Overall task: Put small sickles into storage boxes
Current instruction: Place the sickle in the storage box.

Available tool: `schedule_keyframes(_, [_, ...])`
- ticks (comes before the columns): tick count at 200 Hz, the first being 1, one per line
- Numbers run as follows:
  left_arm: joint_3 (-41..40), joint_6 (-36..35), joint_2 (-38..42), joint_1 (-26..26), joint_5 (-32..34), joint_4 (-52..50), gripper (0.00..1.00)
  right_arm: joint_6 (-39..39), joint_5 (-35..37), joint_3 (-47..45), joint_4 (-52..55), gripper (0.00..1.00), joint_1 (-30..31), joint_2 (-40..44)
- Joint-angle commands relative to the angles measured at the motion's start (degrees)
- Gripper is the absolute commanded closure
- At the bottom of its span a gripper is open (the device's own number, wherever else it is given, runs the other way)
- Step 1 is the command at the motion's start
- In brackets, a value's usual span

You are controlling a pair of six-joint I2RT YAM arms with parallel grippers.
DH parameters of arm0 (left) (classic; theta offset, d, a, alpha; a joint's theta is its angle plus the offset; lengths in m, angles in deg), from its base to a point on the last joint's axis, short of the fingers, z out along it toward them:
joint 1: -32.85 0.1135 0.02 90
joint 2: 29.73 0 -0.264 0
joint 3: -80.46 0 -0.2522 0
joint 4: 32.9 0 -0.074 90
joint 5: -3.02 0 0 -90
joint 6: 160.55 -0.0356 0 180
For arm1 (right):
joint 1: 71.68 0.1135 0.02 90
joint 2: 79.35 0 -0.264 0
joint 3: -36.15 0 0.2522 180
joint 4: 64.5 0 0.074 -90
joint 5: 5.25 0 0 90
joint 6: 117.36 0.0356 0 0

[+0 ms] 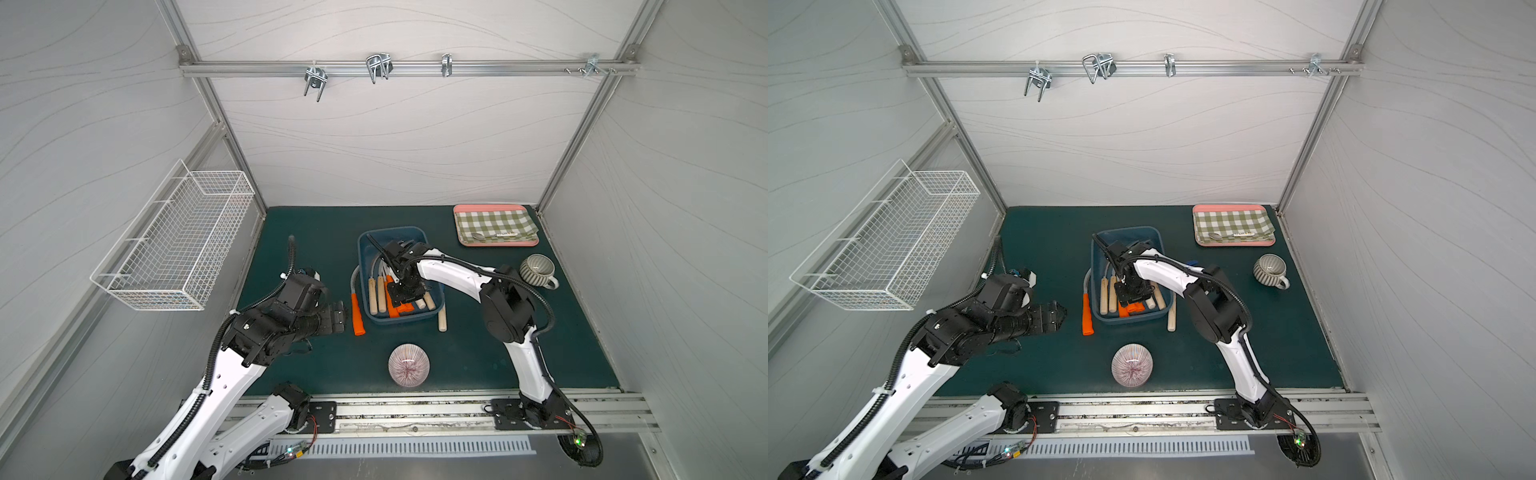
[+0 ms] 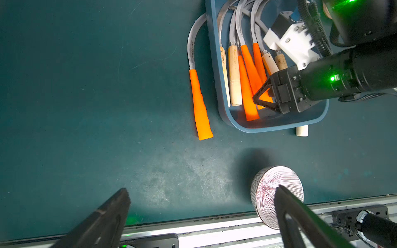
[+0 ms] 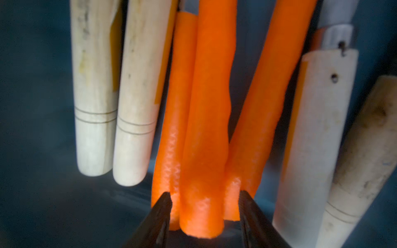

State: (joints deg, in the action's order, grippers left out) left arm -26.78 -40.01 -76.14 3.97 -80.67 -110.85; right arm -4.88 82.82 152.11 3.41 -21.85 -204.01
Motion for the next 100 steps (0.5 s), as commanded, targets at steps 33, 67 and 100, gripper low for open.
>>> schedule_keyframes(33, [3.99,-2.62,-1.84,0.23,-2.15,-1.77,0.01,-0.17,1.52,1.27,2.53,0.07,0.38,3.99])
schedule_keyframes(67, [4.55,-2.96,-3.69,0.15,-6.35,-0.07,0.01,0.4,2.72,0.84,3.76,0.01,0.33,6.95])
schedule_keyframes(100, [4.28,-1.9,-5.15,-0.79,-8.54,2.76,0.01,1.49,4.03,-2.45,3.77,0.01,-0.06,11.71])
